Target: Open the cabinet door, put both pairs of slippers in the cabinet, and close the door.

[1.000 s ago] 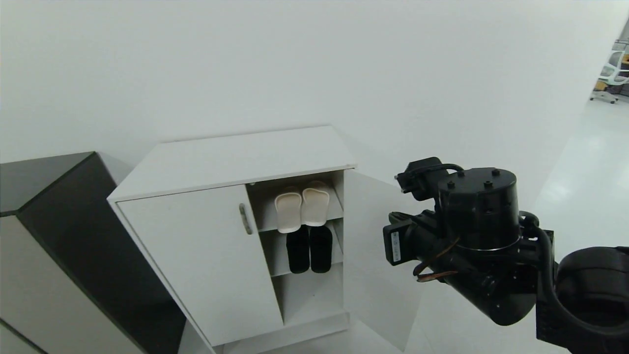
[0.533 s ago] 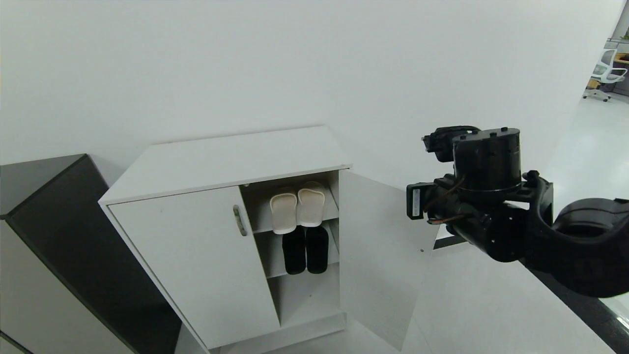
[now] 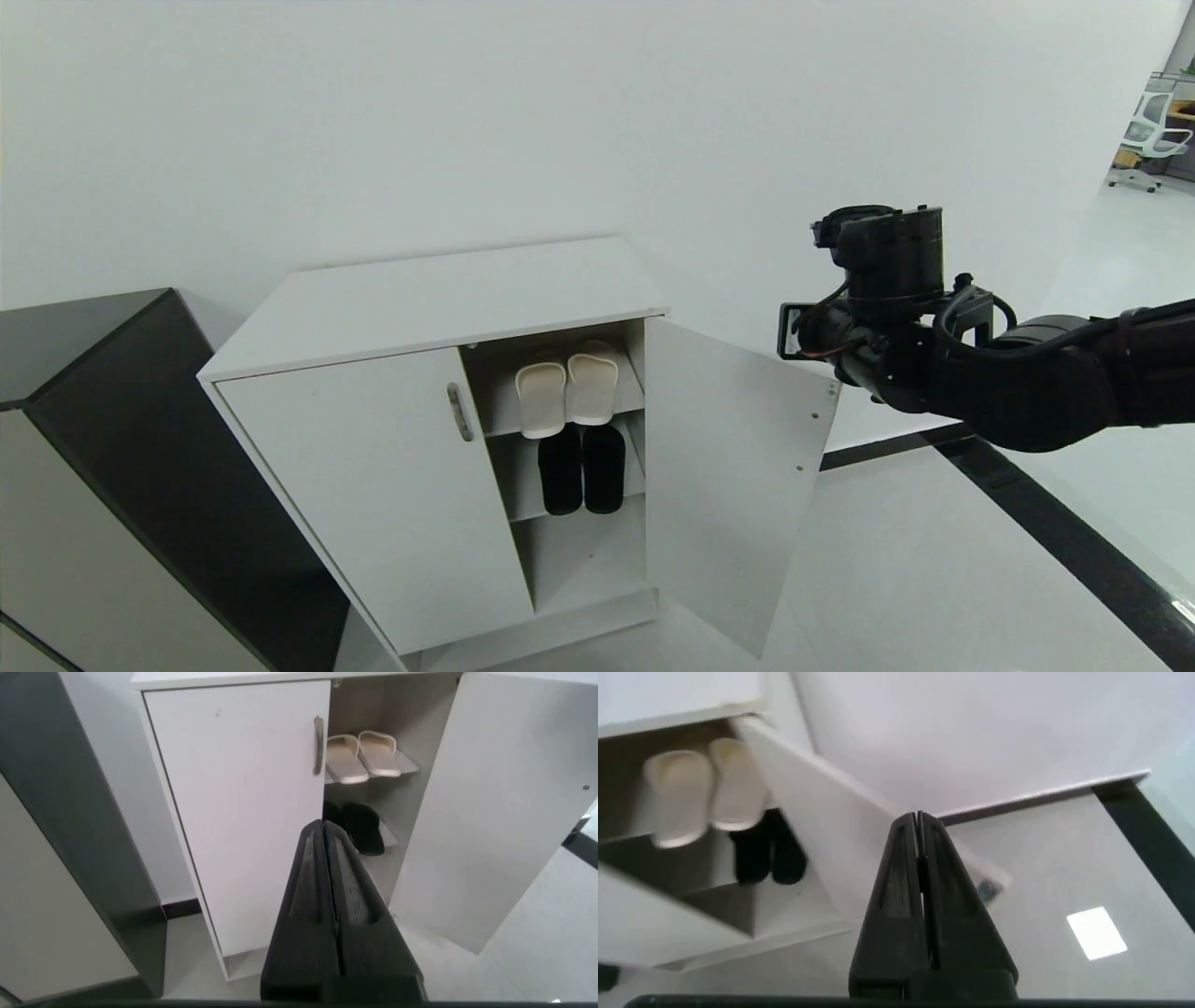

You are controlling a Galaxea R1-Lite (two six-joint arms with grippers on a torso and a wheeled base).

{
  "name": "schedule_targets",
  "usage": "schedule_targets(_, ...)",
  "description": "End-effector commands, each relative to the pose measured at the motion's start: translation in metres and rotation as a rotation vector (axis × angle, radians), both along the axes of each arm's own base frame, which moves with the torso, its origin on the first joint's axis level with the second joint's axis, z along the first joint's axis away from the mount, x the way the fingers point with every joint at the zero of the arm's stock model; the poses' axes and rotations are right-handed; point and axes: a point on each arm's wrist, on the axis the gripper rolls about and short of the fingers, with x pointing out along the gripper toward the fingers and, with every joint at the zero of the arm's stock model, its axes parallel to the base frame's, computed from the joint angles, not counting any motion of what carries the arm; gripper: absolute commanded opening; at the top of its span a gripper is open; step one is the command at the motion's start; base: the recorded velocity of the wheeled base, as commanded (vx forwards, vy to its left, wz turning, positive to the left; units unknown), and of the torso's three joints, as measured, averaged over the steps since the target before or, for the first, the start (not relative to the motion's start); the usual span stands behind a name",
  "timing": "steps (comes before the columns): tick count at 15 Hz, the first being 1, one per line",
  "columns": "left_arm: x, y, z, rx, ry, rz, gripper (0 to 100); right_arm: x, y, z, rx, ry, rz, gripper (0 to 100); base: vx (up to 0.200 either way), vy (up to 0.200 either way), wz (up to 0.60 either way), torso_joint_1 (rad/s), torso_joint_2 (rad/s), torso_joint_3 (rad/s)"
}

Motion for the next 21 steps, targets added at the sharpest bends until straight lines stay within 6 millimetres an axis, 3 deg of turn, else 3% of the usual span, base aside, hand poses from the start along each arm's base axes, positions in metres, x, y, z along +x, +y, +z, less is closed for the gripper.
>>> schedule_targets(1,0.0,0.0,0.0,0.0,0.001,0.001,0,0.031,-0.002,-0.019,-0.024,0.023,-0.041,0,0.0,0.0,0.0,0.0,0.0,0.0)
schedule_targets(4,0.0,0.0,0.0,0.0,0.001,0.0,0,0.057,-0.01,-0.032,-0.024,0.038,-0.057,0,0.0,0.0,0.0,0.0,0.0,0.0)
schedule_targets(8,0.0,0.0,0.0,0.0,0.001,0.001,0,0.075,-0.017,-0.051,-0.034,0.071,-0.07,0,0.0,0.0,0.0,0.0,0.0,0.0)
schedule_targets(16,0.0,0.0,0.0,0.0,0.001,0.001,0,0.074,-0.016,-0.056,-0.042,0.092,-0.063,0,0.0,0.0,0.0,0.0,0.0,0.0)
schedule_targets(19,0.0,0.0,0.0,0.0,0.001,0.001,0,0.065,-0.008,-0.059,-0.06,0.129,-0.04,0,0.0,0.0,0.0,0.0,0.0,0.0)
schedule_targets(21,0.0,0.0,0.0,0.0,0.001,0.001,0,0.044,0.005,-0.052,-0.063,0.13,0.01,0,0.0,0.0,0.0,0.0,0.0,0.0)
